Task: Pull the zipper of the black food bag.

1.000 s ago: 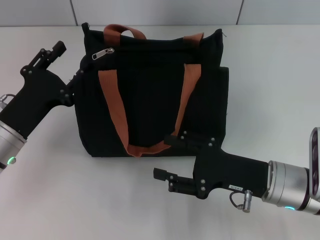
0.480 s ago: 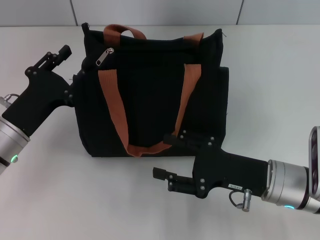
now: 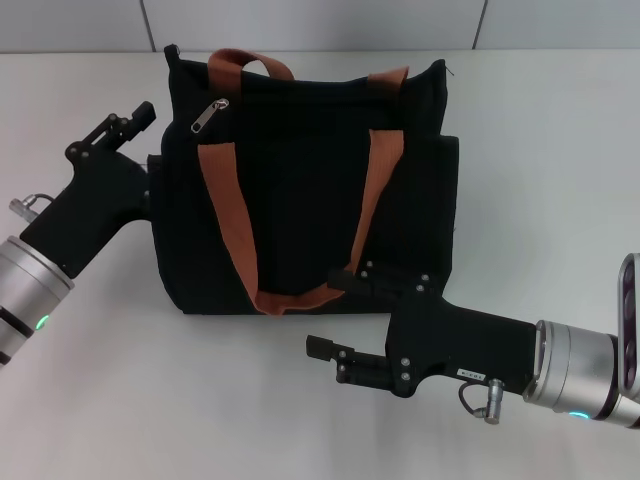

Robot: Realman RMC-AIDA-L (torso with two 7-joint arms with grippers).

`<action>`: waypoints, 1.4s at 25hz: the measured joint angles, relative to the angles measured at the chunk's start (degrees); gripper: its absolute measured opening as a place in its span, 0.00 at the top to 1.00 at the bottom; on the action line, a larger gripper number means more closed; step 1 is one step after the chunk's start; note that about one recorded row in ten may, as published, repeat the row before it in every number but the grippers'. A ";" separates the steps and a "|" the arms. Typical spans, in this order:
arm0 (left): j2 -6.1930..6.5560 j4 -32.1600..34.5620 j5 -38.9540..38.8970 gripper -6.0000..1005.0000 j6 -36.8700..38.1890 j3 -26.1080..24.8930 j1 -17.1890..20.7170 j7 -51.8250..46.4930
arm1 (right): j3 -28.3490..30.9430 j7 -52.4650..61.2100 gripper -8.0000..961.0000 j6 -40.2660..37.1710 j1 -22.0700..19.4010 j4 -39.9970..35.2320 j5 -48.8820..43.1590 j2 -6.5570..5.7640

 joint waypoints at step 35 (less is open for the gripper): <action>-0.09 -3.43 -0.31 0.53 4.88 -5.43 -1.24 0.97 | 0.23 0.00 0.24 1.49 0.27 -0.76 0.00 0.09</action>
